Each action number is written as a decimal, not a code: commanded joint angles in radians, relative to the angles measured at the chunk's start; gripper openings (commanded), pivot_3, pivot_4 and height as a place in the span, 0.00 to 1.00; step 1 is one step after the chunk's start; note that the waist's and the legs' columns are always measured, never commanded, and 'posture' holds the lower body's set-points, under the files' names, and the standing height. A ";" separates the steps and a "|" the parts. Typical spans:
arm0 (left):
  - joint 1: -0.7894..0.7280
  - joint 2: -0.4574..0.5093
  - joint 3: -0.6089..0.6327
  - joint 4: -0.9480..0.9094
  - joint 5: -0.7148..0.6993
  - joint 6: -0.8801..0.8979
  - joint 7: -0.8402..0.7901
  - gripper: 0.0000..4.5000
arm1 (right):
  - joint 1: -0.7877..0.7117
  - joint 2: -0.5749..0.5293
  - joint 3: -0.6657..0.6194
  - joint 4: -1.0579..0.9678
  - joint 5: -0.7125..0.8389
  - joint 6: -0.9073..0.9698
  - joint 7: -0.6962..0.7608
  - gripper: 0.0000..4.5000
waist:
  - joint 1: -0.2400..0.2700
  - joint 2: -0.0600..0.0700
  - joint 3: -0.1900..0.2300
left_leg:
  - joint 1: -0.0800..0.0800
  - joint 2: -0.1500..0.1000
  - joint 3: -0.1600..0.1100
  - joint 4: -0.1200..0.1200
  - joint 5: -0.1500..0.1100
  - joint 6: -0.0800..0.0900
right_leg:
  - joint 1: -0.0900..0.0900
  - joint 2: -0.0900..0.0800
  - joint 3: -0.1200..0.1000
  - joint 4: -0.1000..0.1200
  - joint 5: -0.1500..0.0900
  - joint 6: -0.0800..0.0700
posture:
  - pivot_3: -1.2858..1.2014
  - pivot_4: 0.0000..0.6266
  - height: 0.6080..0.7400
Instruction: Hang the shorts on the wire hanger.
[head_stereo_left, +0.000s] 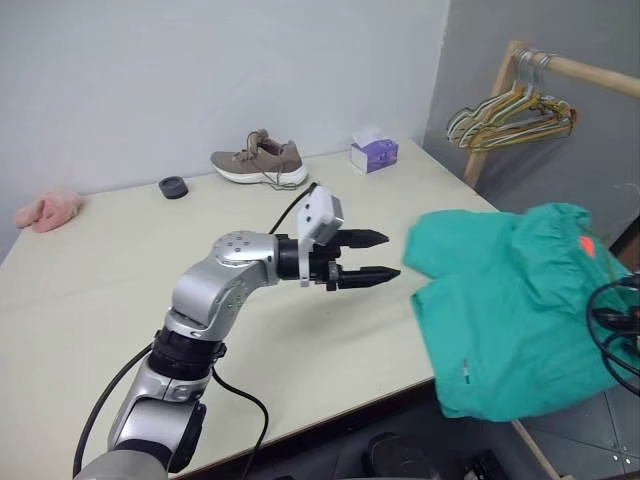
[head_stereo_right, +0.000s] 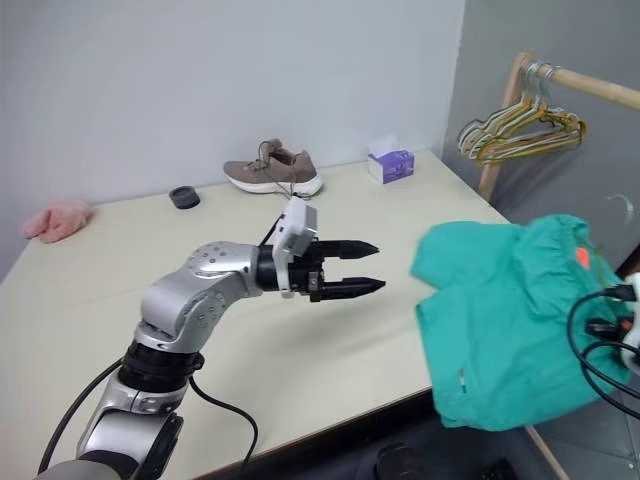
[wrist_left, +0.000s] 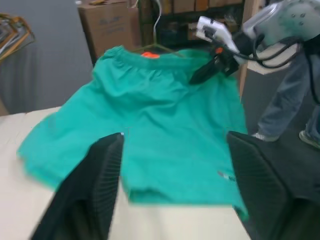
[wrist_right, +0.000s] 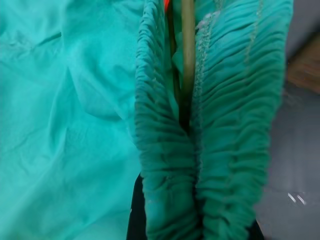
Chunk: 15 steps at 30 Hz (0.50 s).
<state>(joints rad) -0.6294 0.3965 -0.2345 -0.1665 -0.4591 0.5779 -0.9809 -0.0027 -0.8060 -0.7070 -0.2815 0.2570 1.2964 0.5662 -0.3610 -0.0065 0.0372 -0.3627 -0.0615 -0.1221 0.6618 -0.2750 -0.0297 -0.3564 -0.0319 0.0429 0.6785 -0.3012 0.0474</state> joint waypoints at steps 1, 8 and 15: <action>-0.086 -0.063 -0.019 0.050 0.072 -0.071 0.064 1.00 | -0.009 -0.049 -0.085 -0.039 -0.023 -0.007 -0.045 0.00 | -0.020 0.000 0.000 | 0.000 0.000 0.000 0.000 0.000 0.001 | 0.000 0.000 0.000 0.000 0.000 0.000 | 0.30 0.00 1.00; -0.215 -0.182 -0.024 0.156 0.133 -0.115 0.140 1.00 | -0.156 -0.162 -0.084 0.053 -0.046 -0.058 -0.119 0.00 | -0.082 0.002 0.000 | 0.001 -0.001 0.007 0.000 -0.006 0.008 | 0.005 0.000 0.000 -0.007 -0.003 0.005 | 0.30 0.00 1.00; -0.285 -0.250 -0.033 0.222 0.182 -0.154 0.172 1.00 | -0.374 -0.220 -0.029 0.241 -0.058 -0.089 -0.203 0.00 | -0.115 0.002 0.000 | 0.002 -0.001 0.010 -0.001 -0.008 0.010 | 0.007 -0.002 0.002 -0.009 -0.003 0.006 | 0.31 0.00 1.00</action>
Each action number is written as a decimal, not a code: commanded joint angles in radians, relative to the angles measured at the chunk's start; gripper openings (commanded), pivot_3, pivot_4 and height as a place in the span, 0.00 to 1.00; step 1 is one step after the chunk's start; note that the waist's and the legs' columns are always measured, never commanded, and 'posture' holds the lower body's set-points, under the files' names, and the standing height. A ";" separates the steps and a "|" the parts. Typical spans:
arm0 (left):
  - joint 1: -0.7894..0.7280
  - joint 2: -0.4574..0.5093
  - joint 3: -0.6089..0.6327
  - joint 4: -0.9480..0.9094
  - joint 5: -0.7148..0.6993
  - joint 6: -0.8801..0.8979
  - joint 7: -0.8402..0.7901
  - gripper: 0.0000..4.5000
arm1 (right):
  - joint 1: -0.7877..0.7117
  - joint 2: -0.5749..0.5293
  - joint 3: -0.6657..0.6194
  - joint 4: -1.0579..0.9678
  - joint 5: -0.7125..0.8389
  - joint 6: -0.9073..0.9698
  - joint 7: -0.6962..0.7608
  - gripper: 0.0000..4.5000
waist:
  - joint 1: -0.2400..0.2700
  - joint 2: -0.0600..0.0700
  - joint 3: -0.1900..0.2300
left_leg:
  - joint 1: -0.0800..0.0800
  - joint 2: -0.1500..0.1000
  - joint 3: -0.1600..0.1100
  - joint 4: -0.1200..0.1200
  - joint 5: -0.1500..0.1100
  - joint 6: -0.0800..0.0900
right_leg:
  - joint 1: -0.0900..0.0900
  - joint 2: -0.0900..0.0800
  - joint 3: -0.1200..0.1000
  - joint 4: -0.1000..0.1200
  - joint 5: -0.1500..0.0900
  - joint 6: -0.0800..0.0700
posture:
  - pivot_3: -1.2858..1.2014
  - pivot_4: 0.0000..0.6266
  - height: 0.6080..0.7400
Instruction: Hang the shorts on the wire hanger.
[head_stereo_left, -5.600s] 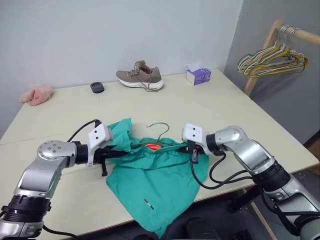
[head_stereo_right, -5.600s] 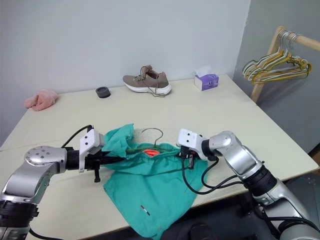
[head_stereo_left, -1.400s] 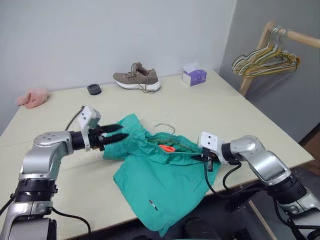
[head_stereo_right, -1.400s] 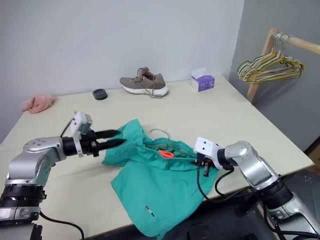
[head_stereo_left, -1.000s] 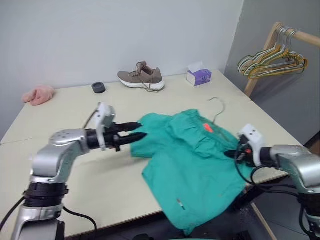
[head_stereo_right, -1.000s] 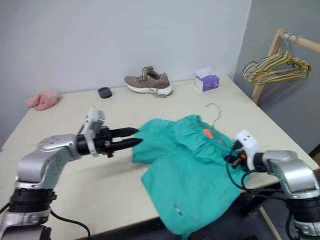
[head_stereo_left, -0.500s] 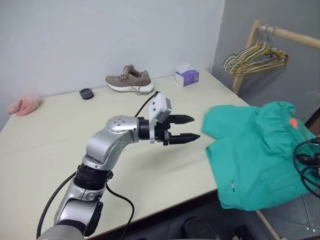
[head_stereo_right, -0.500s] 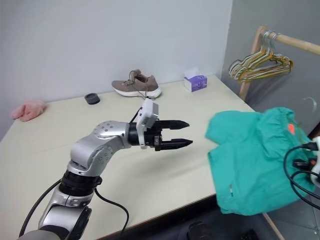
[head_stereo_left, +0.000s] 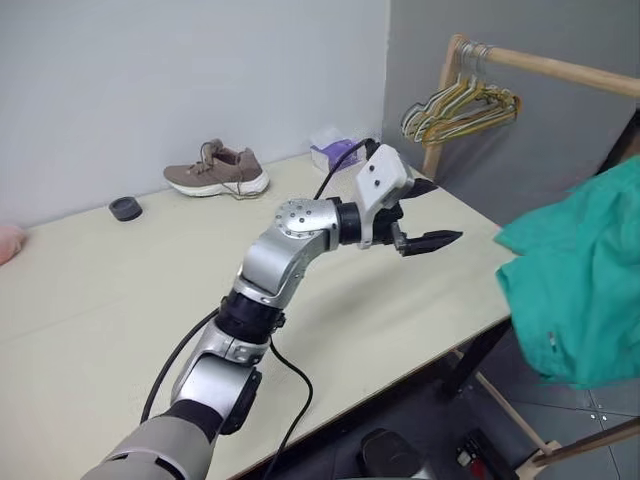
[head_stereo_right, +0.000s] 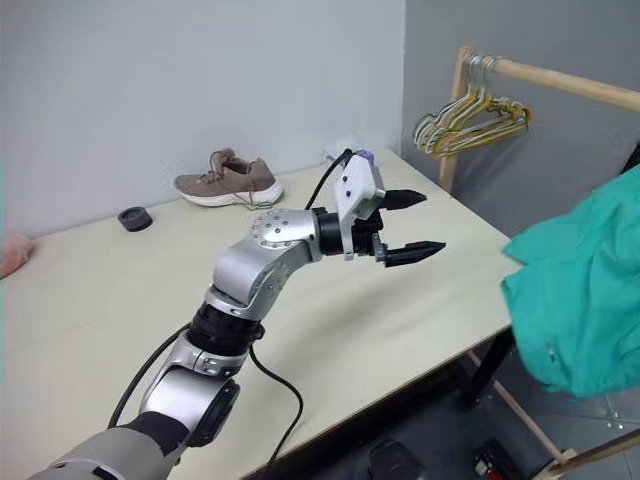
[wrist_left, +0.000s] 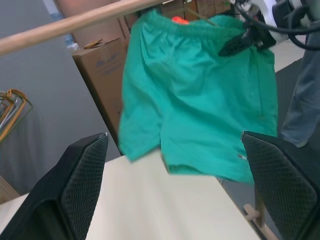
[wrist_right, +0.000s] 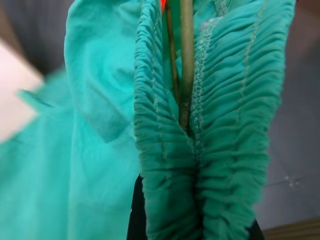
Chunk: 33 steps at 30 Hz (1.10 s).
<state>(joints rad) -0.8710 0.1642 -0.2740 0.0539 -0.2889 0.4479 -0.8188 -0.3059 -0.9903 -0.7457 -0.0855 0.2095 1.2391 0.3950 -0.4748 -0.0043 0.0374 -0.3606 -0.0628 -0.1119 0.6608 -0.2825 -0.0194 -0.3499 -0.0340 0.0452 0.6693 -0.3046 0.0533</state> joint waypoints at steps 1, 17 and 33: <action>-0.053 -0.025 -0.002 0.009 0.026 -0.038 0.012 1.00 | -0.112 -0.040 0.027 0.082 -0.006 -0.019 -0.041 0.00 | 0.000 0.001 0.000 | 0.000 0.000 0.000 0.000 0.000 0.000 | 0.000 0.000 0.000 -0.001 0.000 0.000 | 0.31 0.00 1.00; -0.094 -0.117 -0.018 0.055 0.069 -0.083 0.019 1.00 | -0.417 -0.091 0.222 0.553 0.011 0.043 -0.044 0.00 | 0.001 0.003 0.003 | 0.013 -0.001 0.003 -0.001 -0.005 0.003 | 0.015 -0.001 0.002 -0.010 0.000 0.004 | 0.32 0.01 1.00; -0.128 -0.148 -0.017 0.097 0.059 -0.092 -0.017 1.00 | -0.617 -0.140 0.348 0.806 -0.005 -0.072 -0.025 0.00 | -0.004 0.004 0.004 | 0.014 -0.001 0.005 -0.001 -0.005 0.003 | 0.017 -0.001 0.003 -0.011 0.000 0.004 | 0.31 0.01 1.00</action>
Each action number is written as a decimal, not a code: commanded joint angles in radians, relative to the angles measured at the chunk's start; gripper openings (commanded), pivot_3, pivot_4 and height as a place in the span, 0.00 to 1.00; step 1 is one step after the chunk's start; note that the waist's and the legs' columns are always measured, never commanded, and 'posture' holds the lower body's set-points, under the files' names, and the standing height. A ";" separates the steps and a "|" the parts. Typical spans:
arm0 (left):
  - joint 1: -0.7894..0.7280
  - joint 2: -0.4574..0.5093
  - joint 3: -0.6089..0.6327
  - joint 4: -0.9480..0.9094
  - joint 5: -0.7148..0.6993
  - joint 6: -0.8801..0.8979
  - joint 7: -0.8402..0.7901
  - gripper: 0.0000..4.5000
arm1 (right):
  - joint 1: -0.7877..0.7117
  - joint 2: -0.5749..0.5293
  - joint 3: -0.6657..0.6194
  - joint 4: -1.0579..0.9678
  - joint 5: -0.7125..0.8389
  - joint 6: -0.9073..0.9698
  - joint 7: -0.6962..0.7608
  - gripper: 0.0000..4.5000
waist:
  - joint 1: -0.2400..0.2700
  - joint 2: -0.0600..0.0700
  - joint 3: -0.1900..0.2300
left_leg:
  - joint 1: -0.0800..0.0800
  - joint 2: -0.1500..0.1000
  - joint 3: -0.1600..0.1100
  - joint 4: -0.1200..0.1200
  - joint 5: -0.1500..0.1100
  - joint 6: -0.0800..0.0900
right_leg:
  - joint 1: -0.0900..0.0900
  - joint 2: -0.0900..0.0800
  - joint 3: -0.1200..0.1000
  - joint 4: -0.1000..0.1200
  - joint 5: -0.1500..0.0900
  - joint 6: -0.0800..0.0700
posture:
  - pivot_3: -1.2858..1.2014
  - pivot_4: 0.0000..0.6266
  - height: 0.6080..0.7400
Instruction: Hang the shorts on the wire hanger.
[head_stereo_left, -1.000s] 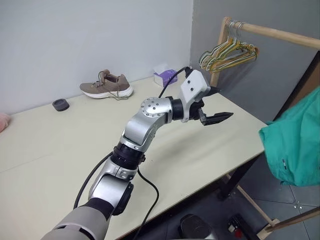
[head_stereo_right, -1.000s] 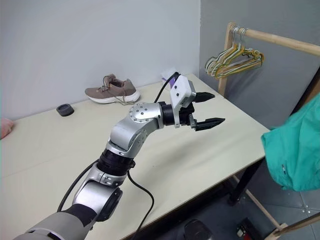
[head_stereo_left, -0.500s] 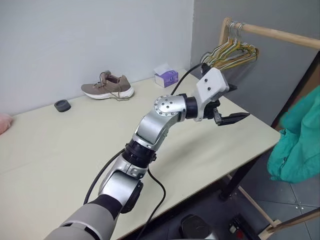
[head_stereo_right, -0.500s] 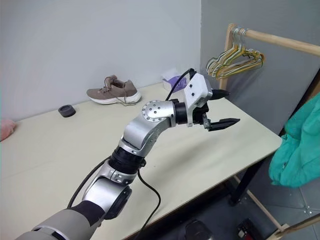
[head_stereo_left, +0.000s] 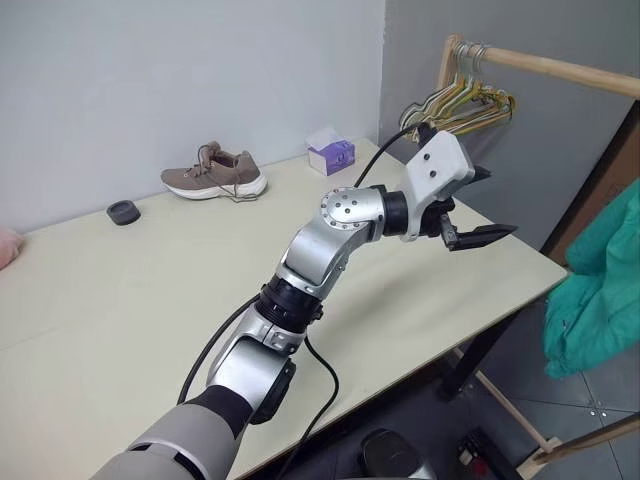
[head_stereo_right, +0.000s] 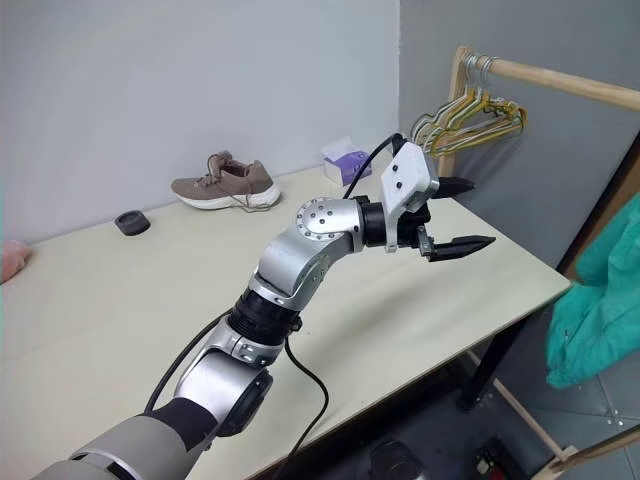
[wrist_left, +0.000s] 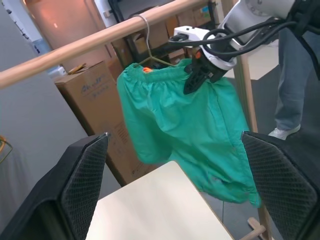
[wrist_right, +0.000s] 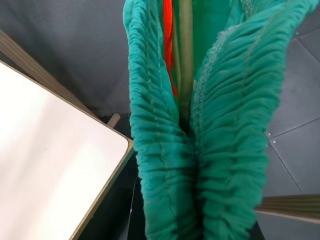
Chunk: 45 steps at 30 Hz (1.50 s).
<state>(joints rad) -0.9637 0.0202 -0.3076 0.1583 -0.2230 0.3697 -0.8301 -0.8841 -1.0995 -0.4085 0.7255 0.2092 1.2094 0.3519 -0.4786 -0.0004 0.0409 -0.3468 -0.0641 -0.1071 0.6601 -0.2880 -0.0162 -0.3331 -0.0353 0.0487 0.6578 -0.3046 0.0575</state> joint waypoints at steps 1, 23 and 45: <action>-0.037 -0.007 0.018 -0.005 -0.008 -0.012 -0.006 1.00 | -0.037 -0.031 0.020 -0.006 -0.004 -0.050 0.024 0.00 | 0.000 0.000 0.000 | 0.000 0.000 0.000 0.000 0.000 0.000 | 0.000 0.000 0.000 0.000 0.000 0.000 | 0.31 0.01 1.00; 0.031 0.081 0.034 -0.006 -0.008 0.021 -0.050 1.00 | 0.251 0.074 -0.141 -0.696 0.044 -0.134 -0.037 0.99 | -0.010 0.002 -0.001 | 0.000 0.001 0.000 0.000 -0.001 0.000 | 0.000 0.000 0.002 0.001 -0.001 0.001 | 0.31 0.00 1.00; 0.799 0.326 0.580 -0.440 0.208 0.224 0.668 1.00 | 0.399 0.824 0.498 -0.589 -0.060 -1.052 0.106 0.99 | 0.277 -0.010 -0.006 | -0.020 0.000 -0.009 0.003 -0.001 -0.005 | -0.034 -0.002 0.002 0.014 0.003 -0.005 | 0.46 0.00 1.00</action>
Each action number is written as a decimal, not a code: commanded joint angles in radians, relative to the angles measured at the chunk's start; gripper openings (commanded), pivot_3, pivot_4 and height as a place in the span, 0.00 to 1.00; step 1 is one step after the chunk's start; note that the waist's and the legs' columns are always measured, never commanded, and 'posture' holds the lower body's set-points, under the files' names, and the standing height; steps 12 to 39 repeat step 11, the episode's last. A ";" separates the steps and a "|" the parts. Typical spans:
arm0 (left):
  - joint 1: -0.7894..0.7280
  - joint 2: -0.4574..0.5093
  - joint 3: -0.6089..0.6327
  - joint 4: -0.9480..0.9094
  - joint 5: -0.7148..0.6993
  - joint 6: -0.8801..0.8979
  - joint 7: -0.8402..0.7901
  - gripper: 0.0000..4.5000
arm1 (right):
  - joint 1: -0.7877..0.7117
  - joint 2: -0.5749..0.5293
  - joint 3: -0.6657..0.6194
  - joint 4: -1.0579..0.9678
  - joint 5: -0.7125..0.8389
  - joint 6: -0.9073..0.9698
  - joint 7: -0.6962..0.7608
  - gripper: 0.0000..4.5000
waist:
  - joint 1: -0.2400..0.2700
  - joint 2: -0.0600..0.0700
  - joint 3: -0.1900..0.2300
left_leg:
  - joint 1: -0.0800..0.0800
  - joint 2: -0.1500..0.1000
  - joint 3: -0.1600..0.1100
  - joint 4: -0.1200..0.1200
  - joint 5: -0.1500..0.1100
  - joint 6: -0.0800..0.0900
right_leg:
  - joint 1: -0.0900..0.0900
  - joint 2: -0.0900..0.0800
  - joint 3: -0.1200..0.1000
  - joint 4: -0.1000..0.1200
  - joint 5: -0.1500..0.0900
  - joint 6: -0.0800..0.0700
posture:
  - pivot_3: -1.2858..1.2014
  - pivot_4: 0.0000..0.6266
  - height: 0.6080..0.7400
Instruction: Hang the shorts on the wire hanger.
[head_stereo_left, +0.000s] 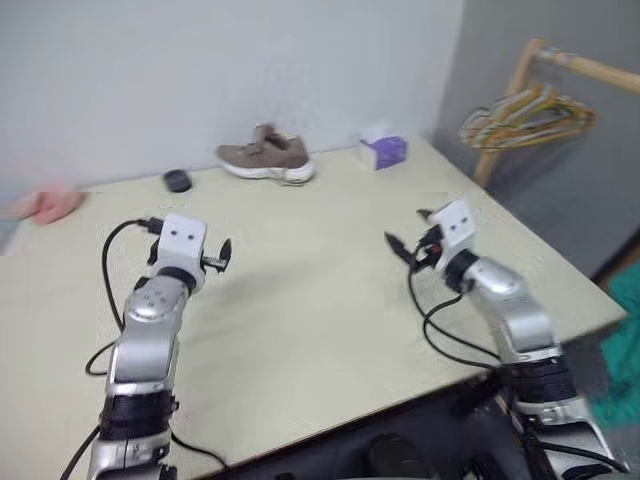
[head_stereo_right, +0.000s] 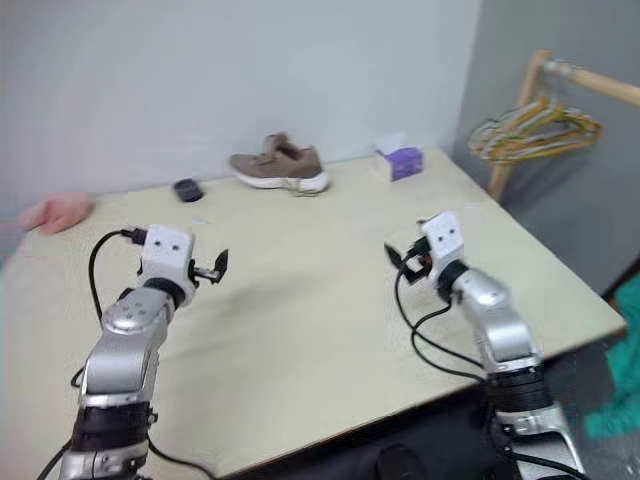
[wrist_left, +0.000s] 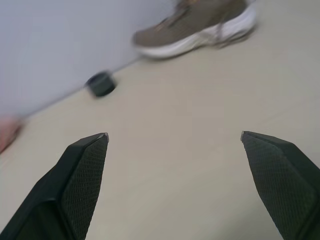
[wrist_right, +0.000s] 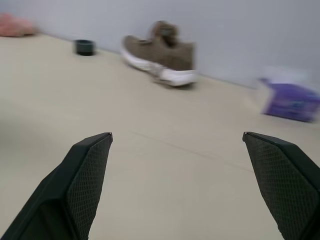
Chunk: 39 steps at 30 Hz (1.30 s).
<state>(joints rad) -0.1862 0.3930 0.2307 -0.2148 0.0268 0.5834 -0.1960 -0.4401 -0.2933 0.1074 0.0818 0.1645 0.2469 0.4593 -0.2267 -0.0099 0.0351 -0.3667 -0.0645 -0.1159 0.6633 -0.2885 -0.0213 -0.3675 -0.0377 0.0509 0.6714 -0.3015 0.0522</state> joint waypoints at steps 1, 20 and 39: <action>0.034 -0.065 0.056 -0.072 -0.054 0.010 0.041 1.00 | -0.055 0.030 -0.020 0.082 -0.015 -0.107 -0.002 0.99 | 0.043 0.000 0.000 | 0.000 0.000 0.001 0.000 0.000 0.000 | 0.000 0.000 0.001 0.001 0.000 0.000 | 0.46 0.00 1.00; 0.034 -0.056 0.077 -0.073 -0.136 0.003 0.000 1.00 | -0.090 0.052 -0.041 0.178 -0.011 -0.146 0.037 0.99 | 0.115 -0.001 0.001 | 0.004 0.002 -0.003 0.001 0.004 -0.005 | 0.000 0.004 -0.003 0.009 0.004 -0.008 | 0.48 0.01 1.00; 0.034 -0.056 0.077 -0.073 -0.136 0.003 0.000 1.00 | -0.090 0.052 -0.041 0.178 -0.011 -0.146 0.037 0.99 | 0.115 -0.001 0.001 | 0.004 0.002 -0.003 0.001 0.004 -0.005 | 0.000 0.004 -0.003 0.009 0.004 -0.008 | 0.48 0.01 1.00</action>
